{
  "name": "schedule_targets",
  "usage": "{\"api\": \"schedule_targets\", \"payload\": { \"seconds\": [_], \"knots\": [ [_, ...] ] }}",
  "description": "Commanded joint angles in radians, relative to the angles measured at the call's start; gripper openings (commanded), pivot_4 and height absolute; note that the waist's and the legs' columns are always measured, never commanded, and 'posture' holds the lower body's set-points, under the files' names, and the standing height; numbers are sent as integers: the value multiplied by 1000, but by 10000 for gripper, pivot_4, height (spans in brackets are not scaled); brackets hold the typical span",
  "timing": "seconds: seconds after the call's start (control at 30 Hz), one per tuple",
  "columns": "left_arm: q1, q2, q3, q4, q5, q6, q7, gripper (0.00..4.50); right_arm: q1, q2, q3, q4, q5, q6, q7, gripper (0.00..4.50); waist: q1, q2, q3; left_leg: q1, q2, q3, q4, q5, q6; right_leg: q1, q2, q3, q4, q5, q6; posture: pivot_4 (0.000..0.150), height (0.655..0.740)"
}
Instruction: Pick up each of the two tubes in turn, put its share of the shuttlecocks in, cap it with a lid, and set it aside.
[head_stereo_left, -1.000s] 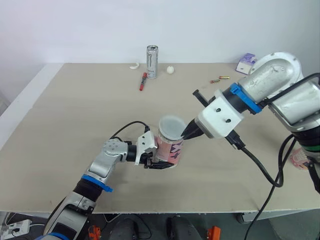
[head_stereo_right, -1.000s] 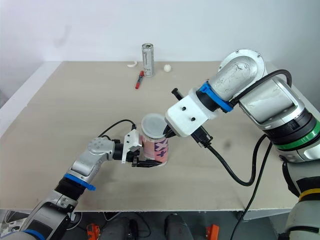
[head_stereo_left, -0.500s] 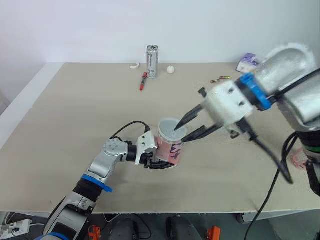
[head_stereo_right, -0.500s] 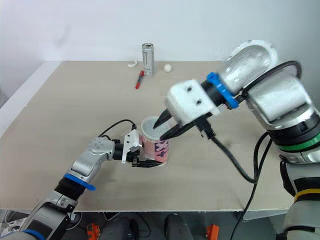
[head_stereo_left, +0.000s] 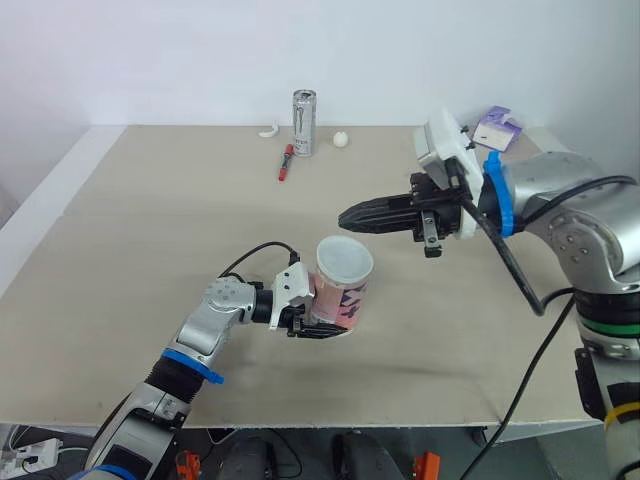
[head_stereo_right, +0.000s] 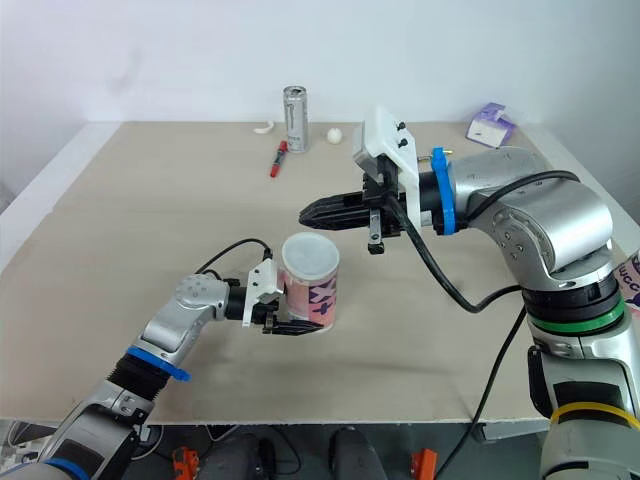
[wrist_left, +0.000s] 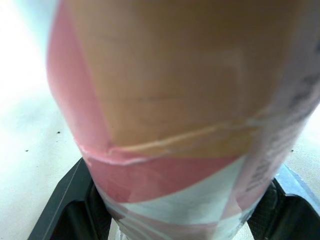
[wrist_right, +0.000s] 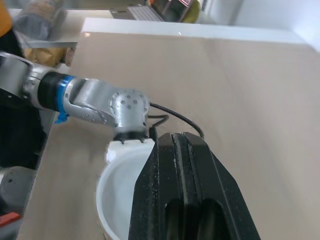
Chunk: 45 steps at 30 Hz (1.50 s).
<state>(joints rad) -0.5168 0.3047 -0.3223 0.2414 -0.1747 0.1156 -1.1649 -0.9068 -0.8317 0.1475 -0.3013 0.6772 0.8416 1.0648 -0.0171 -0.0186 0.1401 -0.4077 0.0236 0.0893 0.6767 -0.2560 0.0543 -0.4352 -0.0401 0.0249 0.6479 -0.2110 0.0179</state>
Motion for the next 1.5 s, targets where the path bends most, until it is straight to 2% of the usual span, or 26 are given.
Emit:
{"api": "schedule_targets", "payload": {
  "seconds": [0.03, 0.47, 0.83, 1.27, 1.5],
  "knots": [
    [27, 25, -29, 31, 36, 37, 2, 29847, 12, 5, 3, -74, -11, 14, -17, 538, 0, 0, 0, 0, 0, 0, 0, 0, 0, 0, 0, 0, 0, 0, 0, 1500, 7400],
    [26, 22, -33, 35, 37, 39, 11, 29847, 21, 2, 169, -80, -156, 23, 7, 538, 0, 0, 0, 1, 0, -1, 0, 0, 0, 1, 2, -1, 0, 0, 2, 1500, 7400],
    [29, 25, -32, 32, 35, 42, 17, 29847, 0, -10, 228, -68, -232, 91, 18, 538, 0, -1, -1, 5, 2, -1, 0, 1, 1, 4, 1, -4, 0, -3, 4, 1500, 7400],
    [27, 24, -36, 33, 35, 31, 19, 29847, -49, 63, 243, 39, -228, 265, -22, 538, 0, -5, -7, 6, 5, -1, 0, 1, 1, 5, -4, -12, -1, -1, -1, 1500, 7400],
    [31, 21, -31, 30, 34, 31, 27, 29847, -46, 78, 213, 53, -203, 267, 1, 538, 0, -6, -8, 7, 6, -1, -1, 1, 1, 5, -5, -15, -1, -1, -2, 1500, 7400]
  ]
}}
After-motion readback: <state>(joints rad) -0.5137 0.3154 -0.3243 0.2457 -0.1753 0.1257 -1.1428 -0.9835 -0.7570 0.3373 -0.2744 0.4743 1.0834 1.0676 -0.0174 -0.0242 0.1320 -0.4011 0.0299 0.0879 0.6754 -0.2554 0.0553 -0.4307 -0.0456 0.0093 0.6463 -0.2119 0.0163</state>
